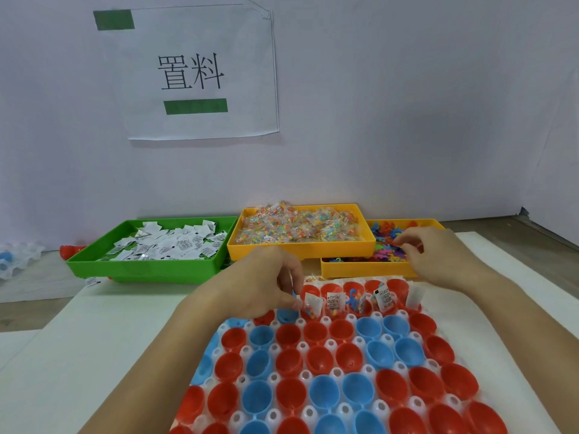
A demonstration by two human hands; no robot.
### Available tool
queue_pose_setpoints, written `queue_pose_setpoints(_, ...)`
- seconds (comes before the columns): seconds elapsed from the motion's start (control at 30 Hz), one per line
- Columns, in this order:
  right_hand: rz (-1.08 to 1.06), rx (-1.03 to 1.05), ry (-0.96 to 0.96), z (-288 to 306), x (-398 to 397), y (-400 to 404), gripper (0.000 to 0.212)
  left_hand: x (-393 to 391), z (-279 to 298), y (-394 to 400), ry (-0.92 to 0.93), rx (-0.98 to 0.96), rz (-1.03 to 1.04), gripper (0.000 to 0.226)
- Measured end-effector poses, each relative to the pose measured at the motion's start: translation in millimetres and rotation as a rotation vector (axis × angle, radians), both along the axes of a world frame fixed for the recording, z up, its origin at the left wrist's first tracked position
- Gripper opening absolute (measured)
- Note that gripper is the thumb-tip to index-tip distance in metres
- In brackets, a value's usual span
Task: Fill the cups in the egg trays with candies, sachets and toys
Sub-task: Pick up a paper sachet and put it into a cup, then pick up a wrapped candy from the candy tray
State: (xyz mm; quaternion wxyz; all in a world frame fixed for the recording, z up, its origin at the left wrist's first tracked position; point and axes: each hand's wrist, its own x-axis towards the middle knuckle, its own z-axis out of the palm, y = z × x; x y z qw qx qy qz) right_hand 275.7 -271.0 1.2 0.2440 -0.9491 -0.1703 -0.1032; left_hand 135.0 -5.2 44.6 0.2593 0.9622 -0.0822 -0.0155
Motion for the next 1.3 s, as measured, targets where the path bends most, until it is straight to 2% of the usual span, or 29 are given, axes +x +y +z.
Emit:
queue_pose_setpoints(0.17, 0.041, 0.014, -0.022, -12.6, -1.1, 6.9, 0.026, -0.4, 0.9, 0.5, -0.001, -0.024, -0.015, 0.025)
queue_pose_setpoints(0.37, 0.121, 0.041, -0.044, -10.7, -7.1, 7.7, 0.024, -1.6, 3.9, 2.0, -0.007, -0.034, -0.022, 0.023)
queue_pose_setpoints(0.43, 0.134, 0.027, -0.006, -8.4, -8.4, 7.4, 0.032, -1.9, 4.4, 2.8, -0.013, -0.036, -0.023, 0.021)
queue_pose_setpoints(0.53, 0.087, -0.102, 0.12, -6.5, -10.0, 8.0, 0.047, -3.5, 6.2, 3.4, -0.006, -0.041, -0.033, 0.023)
queue_pose_setpoints(0.7, 0.058, -0.077, 0.173, -5.6, -7.7, 8.0, 0.057, -7.4, 11.1, 3.2, 0.028, -0.045, -0.086, 0.028)
queue_pose_setpoints(1.03, 0.081, 0.05, 0.158, -5.5, -7.5, 5.8, 0.059, -3.4, 4.8, -8.2, -0.051, -0.012, -0.098, 0.008)
queue_pose_setpoints(1.3, 0.101, 0.066, 0.147, -4.7, -7.9, 3.9, 0.06, -2.6, 2.1, -8.9, -0.074, -0.02, -0.098, 0.01)
